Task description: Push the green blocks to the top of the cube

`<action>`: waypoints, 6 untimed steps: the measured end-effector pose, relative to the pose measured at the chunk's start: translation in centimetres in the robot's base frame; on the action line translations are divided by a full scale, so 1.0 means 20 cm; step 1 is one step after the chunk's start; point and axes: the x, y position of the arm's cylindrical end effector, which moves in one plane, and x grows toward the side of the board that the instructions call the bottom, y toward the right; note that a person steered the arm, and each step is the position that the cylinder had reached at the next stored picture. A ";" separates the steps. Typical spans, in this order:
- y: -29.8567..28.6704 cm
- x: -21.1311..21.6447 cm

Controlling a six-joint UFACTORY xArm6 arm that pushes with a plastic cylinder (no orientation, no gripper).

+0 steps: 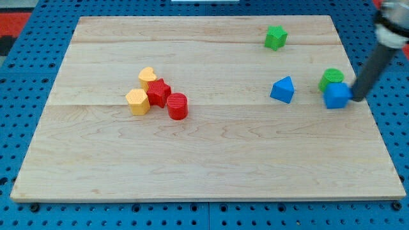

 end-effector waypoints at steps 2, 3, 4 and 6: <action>0.23 0.03; 0.38 -0.18; 0.16 -0.12; -0.18 -0.24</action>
